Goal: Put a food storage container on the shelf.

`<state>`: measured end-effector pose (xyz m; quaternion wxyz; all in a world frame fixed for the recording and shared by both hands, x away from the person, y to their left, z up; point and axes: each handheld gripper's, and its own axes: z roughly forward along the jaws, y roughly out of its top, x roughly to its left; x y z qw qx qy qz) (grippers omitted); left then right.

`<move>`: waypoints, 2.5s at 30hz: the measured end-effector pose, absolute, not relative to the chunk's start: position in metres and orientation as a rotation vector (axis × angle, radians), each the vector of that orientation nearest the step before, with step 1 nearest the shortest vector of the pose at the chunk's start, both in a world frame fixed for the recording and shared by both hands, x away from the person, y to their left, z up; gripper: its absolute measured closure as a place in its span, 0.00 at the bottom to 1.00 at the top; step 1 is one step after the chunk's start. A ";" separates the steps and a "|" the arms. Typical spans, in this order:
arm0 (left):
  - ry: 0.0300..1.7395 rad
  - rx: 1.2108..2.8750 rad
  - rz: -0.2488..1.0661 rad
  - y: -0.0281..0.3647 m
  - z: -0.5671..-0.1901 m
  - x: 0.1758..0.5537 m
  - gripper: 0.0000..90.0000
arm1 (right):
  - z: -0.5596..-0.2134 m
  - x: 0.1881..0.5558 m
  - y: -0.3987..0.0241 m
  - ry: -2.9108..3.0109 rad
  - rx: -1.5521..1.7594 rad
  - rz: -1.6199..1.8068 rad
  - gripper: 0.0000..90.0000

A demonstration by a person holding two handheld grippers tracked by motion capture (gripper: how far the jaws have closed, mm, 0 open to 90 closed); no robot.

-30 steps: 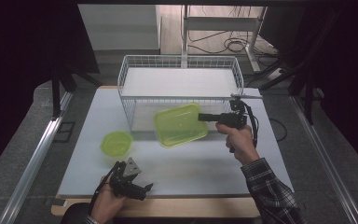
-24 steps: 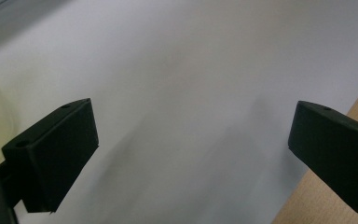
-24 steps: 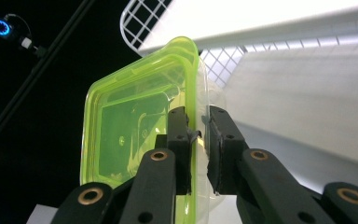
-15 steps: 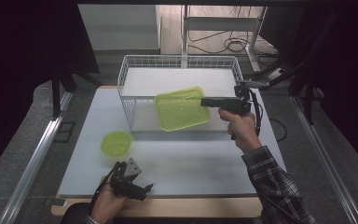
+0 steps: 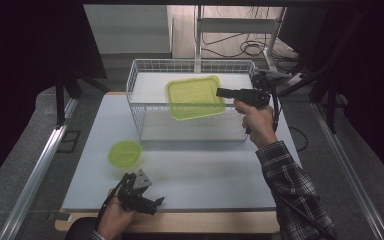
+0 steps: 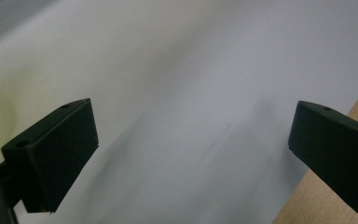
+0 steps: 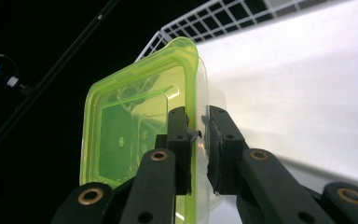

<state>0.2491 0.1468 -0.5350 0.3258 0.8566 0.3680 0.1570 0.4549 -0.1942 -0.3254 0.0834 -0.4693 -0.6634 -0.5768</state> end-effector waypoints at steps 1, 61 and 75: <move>0.964 2.245 0.411 0.147 -0.535 0.249 0.01 | -0.324 0.457 -0.194 -1.983 -1.406 -1.731 0.89; 0.959 2.279 0.399 0.145 -0.538 0.249 0.01 | -0.324 0.509 -0.170 -2.268 -1.713 -1.679 0.66; 0.973 2.251 0.392 0.148 -0.536 0.250 0.02 | -0.316 0.499 -0.174 -2.278 -1.615 -1.701 0.46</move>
